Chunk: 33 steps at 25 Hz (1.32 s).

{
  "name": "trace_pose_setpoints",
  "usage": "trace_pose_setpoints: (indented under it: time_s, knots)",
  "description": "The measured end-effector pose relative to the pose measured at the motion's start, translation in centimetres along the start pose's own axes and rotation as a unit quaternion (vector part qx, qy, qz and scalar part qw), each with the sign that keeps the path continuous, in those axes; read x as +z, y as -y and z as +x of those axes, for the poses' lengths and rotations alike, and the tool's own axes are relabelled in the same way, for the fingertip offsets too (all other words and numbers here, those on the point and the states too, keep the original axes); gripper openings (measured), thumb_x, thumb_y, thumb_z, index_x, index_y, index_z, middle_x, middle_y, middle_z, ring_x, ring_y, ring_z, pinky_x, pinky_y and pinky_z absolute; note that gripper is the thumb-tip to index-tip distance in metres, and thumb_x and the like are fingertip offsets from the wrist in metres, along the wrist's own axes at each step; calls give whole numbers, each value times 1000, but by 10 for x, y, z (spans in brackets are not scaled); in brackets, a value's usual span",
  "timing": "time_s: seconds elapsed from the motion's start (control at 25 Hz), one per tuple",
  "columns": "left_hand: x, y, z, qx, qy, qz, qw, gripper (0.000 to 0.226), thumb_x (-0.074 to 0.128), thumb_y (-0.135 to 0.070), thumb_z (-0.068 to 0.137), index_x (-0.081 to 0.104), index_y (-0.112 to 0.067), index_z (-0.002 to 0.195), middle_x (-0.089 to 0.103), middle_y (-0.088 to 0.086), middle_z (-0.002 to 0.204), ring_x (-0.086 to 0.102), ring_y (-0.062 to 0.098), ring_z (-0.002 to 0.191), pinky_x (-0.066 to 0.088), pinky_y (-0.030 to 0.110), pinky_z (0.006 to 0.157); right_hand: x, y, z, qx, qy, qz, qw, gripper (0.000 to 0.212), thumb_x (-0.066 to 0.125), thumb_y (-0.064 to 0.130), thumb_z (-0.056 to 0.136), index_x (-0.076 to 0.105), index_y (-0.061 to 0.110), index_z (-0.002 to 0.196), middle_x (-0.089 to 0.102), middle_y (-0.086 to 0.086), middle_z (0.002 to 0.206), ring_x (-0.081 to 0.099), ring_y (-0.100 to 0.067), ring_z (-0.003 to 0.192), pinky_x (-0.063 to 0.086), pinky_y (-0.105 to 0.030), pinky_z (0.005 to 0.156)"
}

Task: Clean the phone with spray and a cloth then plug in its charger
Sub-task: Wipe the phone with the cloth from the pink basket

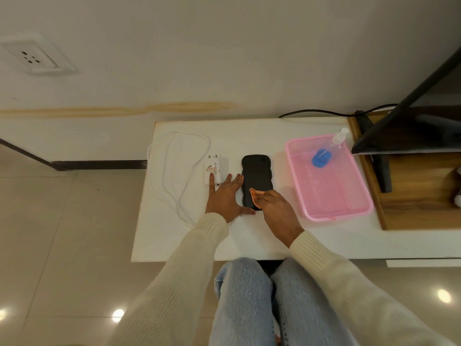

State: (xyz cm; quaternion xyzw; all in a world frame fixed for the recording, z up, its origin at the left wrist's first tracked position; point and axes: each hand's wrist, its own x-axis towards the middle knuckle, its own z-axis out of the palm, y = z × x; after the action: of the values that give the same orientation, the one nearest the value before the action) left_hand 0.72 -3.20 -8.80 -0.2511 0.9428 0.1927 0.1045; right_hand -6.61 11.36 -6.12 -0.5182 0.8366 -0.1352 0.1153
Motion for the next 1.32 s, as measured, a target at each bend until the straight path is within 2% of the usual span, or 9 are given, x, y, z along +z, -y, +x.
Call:
trace_pose_setpoints:
  time_s: [0.08, 0.16, 0.36, 0.52, 0.64, 0.76, 0.96, 1.12, 1.32]
  knots:
    - [0, 0, 0, -1, -2, -1, 1000, 109, 57, -79, 64, 13, -28, 150, 23, -6, 155, 10, 11, 145, -31, 41, 103, 5, -5, 5, 13, 25, -6, 1000, 32, 50, 5, 93, 56, 1, 124, 62, -13, 123, 55, -26, 111, 43, -30, 95]
    - [0, 0, 0, 2, -3, -5, 1000, 109, 57, -79, 64, 13, -28, 150, 24, -6, 155, 10, 10, 145, -31, 40, 103, 5, -3, 8, 21, 24, -3, 999, 34, 48, 8, 94, 53, 3, 127, 60, -11, 126, 53, -25, 113, 40, -28, 98]
    - [-1, 0, 0, 0, -2, 2, 1000, 110, 57, -78, 64, 12, -27, 150, 23, -6, 155, 9, 11, 145, -30, 41, 103, 0, 3, 1, -1, -11, -8, 1000, 27, 74, -8, 69, 69, -7, 96, 72, -21, 89, 67, -35, 80, 56, -36, 72]
    - [0, 1, 0, -1, 0, 3, 1000, 110, 56, -79, 64, 12, -28, 150, 23, -6, 155, 10, 11, 145, -30, 41, 104, 4, -2, 5, 16, 31, -12, 999, 29, 54, 3, 90, 60, -1, 119, 65, -15, 117, 58, -30, 104, 45, -32, 91]
    - [2, 1, 1, -3, 1, 1, 1000, 110, 55, -80, 63, 12, -29, 150, 23, -6, 155, 9, 11, 145, -32, 40, 102, 3, 1, 8, 24, 26, -5, 999, 33, 53, 4, 91, 55, 0, 124, 63, -15, 120, 56, -29, 108, 43, -31, 94]
    - [2, 0, 1, -4, 0, 5, 1000, 110, 55, -80, 63, 12, -29, 150, 23, -6, 155, 9, 11, 145, -33, 39, 100, -1, 6, 5, 17, 14, 7, 1000, 32, 58, 0, 87, 59, -3, 119, 66, -19, 112, 60, -32, 100, 49, -34, 88]
    - [-1, 2, -1, 10, -3, -1, 1000, 109, 59, -77, 65, 13, -27, 150, 23, -7, 155, 10, 9, 145, -29, 42, 105, -12, -2, -2, 53, -85, 13, 995, 32, 77, -13, 63, 70, -6, 93, 72, -18, 79, 66, -31, 69, 57, -33, 61]
    - [-2, 0, 0, 6, 5, 7, 1000, 108, 58, -76, 66, 10, -28, 150, 20, -7, 156, 8, 10, 145, -28, 44, 106, -9, -2, -3, 66, -64, -24, 995, 23, 72, -10, 70, 70, -4, 92, 72, -19, 83, 65, -31, 73, 55, -33, 66]
    - [-2, 0, 0, 1, 7, 10, 1000, 109, 58, -77, 66, 9, -29, 150, 20, -7, 156, 7, 10, 145, -30, 42, 103, -11, 4, -7, 29, -71, -40, 996, 44, 86, -10, 48, 72, -5, 90, 74, -16, 80, 70, -29, 66, 58, -32, 61]
